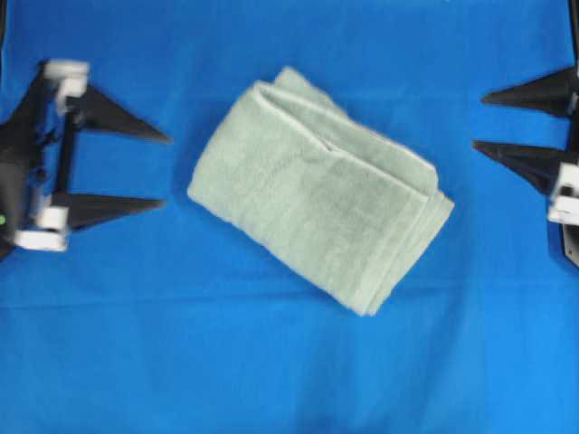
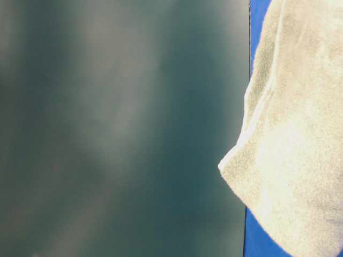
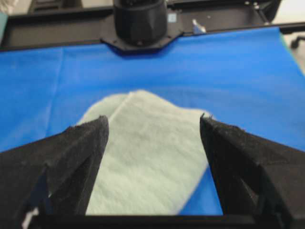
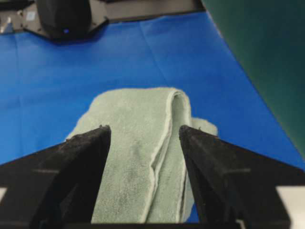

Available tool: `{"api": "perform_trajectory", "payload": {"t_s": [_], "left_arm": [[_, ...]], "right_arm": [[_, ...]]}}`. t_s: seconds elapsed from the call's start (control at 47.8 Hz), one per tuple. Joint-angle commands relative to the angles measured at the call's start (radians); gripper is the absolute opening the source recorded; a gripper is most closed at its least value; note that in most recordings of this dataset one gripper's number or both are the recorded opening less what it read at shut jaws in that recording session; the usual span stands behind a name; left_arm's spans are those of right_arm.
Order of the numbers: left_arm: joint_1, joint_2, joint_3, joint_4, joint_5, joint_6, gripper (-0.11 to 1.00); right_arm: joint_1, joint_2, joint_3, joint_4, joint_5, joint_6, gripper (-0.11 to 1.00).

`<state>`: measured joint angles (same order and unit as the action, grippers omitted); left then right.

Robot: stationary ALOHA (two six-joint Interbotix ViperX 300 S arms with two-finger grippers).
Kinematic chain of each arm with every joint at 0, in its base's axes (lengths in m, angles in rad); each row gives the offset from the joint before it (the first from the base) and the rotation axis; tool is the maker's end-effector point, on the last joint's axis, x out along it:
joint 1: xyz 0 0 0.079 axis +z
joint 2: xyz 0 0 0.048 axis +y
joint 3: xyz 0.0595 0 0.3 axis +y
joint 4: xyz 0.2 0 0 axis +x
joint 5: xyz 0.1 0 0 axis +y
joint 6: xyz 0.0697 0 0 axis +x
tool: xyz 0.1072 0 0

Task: Fold a bath towel.

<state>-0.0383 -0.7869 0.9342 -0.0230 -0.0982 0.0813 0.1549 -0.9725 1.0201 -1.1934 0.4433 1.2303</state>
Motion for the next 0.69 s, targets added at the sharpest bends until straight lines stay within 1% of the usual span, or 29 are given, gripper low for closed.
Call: {"api": "perform_trajectory", "payload": {"t_s": [0.0,0.188,0.397,0.523,0.669], "left_arm": [[-0.005,-0.081,0.044,-0.002,-0.008,-0.009,0.74],[-0.005,-0.272,0.202,-0.002,-0.006,-0.017,0.74],[-0.003,-0.468,0.354,-0.003,0.025,-0.063,0.74],[0.003,-0.531,0.411,-0.002,0.048,-0.071,0.74],[0.026,-0.535,0.430,-0.003,0.060,-0.071,0.72]], "right_arm": [[0.002,-0.041,0.018,-0.006,0.002,-0.005,0.62],[0.000,-0.160,0.132,0.000,0.008,0.006,0.62],[0.000,-0.275,0.233,0.023,0.006,0.012,0.62],[0.002,-0.307,0.272,0.028,0.005,0.015,0.62],[0.000,-0.308,0.288,0.038,0.003,0.023,0.62]]}}
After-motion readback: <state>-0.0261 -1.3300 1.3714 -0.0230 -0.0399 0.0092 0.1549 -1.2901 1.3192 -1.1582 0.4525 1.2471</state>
